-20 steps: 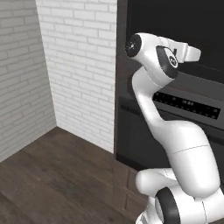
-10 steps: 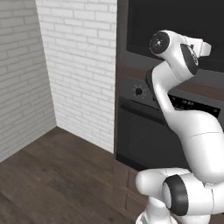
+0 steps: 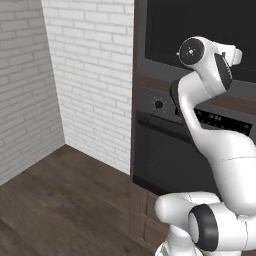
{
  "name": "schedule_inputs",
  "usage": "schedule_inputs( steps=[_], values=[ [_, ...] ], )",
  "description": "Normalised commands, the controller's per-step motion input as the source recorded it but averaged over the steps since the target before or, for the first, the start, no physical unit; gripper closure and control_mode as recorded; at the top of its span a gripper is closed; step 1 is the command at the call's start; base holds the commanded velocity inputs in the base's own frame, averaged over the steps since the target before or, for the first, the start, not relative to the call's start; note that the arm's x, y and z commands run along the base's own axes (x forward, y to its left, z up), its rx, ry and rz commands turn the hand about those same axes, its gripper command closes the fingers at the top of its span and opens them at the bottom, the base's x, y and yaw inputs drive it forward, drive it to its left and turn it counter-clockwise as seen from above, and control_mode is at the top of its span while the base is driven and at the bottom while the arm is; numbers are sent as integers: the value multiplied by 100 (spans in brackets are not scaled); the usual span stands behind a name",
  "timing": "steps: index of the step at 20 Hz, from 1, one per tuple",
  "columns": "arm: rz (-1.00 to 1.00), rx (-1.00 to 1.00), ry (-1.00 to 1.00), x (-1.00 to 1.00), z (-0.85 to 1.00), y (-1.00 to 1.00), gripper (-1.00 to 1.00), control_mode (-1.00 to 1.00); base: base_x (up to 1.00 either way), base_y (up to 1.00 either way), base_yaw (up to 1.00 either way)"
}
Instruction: Pick the lemon wedge from the sink and place it in the bowl. Then pick the bowl and place it in the microwave. Then close the microwave door and press the start button.
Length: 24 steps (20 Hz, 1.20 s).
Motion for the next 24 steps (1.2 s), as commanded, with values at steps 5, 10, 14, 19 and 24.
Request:
schedule_inputs(
  steps=[5, 10, 14, 19, 24],
  values=[
    [0, 0, 0, -75, 18, 27, -100, -100, 0, 0, 0],
    [0, 0, 0, -80, 9, 6, -100, -100, 0, 0, 0],
    [1, 0, -2, -88, 0, 0, -100, -100, 0, 0, 0],
    [5, 0, -1, -78, -9, 0, 100, -100, 0, 0, 0],
    [7, 0, 0, -36, -16, -5, 100, -100, 0, 0, 0]
  ],
)
